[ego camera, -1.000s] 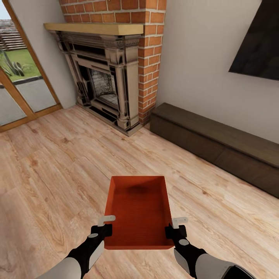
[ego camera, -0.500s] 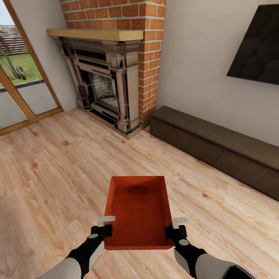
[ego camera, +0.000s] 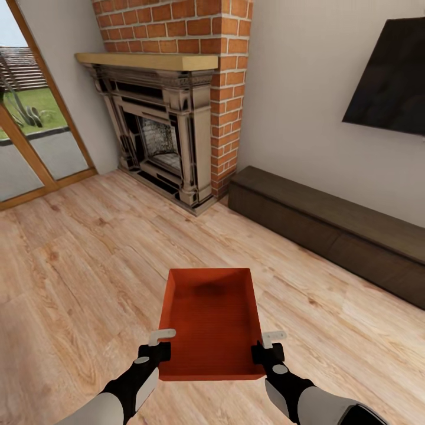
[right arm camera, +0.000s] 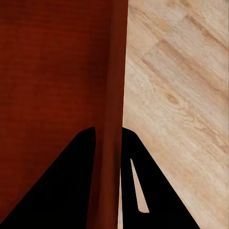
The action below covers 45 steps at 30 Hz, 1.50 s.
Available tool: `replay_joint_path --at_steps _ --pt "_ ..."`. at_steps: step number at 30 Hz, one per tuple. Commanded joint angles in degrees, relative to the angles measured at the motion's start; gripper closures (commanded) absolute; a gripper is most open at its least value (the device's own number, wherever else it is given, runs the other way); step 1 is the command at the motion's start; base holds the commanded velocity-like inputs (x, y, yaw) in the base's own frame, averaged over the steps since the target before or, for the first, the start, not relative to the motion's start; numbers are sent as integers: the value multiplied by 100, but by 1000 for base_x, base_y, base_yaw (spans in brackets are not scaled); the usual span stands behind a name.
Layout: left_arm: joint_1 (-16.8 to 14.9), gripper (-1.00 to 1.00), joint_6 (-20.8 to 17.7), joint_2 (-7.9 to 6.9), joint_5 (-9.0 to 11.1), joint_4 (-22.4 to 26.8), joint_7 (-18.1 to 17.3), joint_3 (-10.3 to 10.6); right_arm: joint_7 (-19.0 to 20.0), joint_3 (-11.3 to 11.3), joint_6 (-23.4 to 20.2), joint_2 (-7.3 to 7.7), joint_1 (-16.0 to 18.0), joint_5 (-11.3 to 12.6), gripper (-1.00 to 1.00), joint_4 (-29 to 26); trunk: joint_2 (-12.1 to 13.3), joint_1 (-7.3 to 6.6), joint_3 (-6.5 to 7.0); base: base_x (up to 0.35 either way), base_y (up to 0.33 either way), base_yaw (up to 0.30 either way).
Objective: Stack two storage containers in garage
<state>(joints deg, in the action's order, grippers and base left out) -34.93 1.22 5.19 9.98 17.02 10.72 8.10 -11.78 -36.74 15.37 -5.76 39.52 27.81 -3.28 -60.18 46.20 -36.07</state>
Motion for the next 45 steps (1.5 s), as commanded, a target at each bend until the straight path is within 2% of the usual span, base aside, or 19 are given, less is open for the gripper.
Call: replay_joint_path --at_steps 1,45 --pt "-4 100 27 3 -48 20 80 -40 -26 200 12 -30 3 117 100 19 -3 0 5 0 0 0" --pt "-5 100 27 0 -39 28 78 -37 -34 196 20 -30 3 112 100 20 -3 0 408 0 0 0"
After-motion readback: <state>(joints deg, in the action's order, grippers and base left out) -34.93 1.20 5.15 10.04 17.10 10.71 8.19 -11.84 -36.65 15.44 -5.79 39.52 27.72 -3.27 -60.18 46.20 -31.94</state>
